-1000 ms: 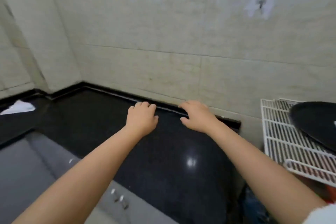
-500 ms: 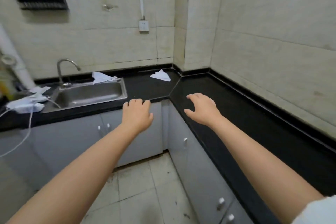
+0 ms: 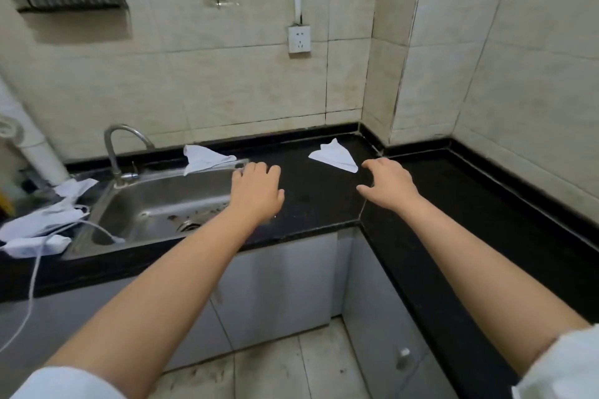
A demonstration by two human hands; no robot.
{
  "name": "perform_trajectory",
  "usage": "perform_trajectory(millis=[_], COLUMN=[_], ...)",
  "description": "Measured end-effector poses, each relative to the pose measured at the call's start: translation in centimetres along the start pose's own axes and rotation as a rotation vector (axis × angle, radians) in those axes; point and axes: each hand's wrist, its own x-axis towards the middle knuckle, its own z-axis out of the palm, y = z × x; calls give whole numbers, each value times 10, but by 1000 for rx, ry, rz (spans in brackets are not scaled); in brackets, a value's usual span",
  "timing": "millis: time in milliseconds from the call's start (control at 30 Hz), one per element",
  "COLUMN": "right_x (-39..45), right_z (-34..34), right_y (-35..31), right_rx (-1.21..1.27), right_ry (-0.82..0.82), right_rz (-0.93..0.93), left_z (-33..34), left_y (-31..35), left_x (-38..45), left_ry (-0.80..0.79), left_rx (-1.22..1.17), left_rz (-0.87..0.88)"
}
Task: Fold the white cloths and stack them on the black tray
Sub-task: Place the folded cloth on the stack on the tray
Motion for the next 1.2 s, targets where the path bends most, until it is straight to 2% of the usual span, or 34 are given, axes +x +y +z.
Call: perform_trajectory(millis=[200, 500, 667, 900, 1033, 1200], right_x=[121, 286, 342, 412, 427, 414], right_z=[54, 124, 178, 242, 262, 260], right_y=[9, 41, 79, 118, 129, 134], right_rx=[-29, 59, 106, 75, 111, 201], right_ry=[-46, -124, -210, -226, -181, -124], right_rz=[86, 334, 458, 678, 604, 436], left_z=[61, 144, 187, 233, 248, 257], left_y=[-29, -29, -9, 11, 24, 53], left_x=[136, 333, 397, 437, 451, 455], left_ry=[-74, -219, -313, -449, -476, -471], left_rx=[-21, -67, -103, -101, -111, -147], left_rz=[23, 211, 260, 189, 168, 234])
